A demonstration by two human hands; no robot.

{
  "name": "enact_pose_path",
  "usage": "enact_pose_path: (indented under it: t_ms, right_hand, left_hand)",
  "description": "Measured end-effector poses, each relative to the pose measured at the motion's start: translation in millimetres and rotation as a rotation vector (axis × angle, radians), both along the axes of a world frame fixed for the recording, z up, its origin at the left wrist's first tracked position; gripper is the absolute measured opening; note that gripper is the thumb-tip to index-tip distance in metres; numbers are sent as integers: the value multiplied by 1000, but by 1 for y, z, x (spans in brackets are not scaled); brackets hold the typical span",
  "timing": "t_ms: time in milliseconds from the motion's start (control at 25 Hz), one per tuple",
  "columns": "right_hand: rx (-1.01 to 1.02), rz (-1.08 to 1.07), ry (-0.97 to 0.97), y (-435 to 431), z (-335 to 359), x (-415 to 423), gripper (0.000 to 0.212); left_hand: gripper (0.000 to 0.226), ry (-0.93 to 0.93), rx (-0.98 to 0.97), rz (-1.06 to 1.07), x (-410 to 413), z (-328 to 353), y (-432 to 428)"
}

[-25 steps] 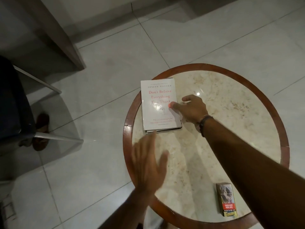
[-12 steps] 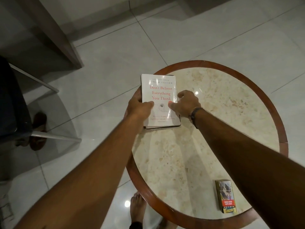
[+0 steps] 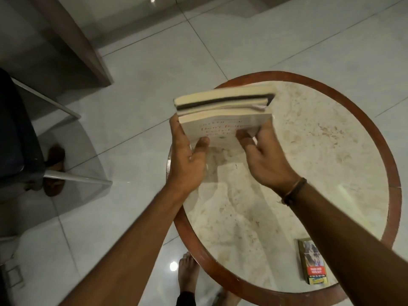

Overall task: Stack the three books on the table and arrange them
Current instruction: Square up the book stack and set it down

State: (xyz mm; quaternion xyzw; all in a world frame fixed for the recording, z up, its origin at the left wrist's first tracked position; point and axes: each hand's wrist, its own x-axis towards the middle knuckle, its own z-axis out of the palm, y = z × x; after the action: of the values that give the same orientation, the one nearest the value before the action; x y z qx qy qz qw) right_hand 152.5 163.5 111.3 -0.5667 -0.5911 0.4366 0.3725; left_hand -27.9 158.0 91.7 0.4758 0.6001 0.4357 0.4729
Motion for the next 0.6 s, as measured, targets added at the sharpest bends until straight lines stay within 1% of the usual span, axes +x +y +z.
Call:
enact_pose_path:
  t_ms: [80, 120, 200, 280, 440, 520, 600]
  right_hand:
    - [-90, 17, -30, -5, -16, -5, 52]
    - [-104, 0, -33, -5, -22, -5, 52]
    - [-53, -52, -7, -3, -29, -2, 51]
    - [-18, -58, 31, -6, -35, -1, 52]
    - [-107, -86, 49, -12, -36, -6, 38]
    - [-151, -90, 24, -14, -23, 4, 36]
    - [-159, -120, -7, -26, -7, 30, 37]
  left_hand:
    - [66, 84, -97, 2, 7, -6, -6]
    - [65, 93, -101, -1, 8, -9, -6]
    - [61, 48, -56, -7, 10, -12, -3]
    - [59, 26, -33, -28, 8, -13, -4]
    - [62, 99, -52, -6, 18, -14, -8]
    - [66, 78, -111, -55, 25, -9, -6]
    - [66, 62, -196, -173, 39, -2, -8]
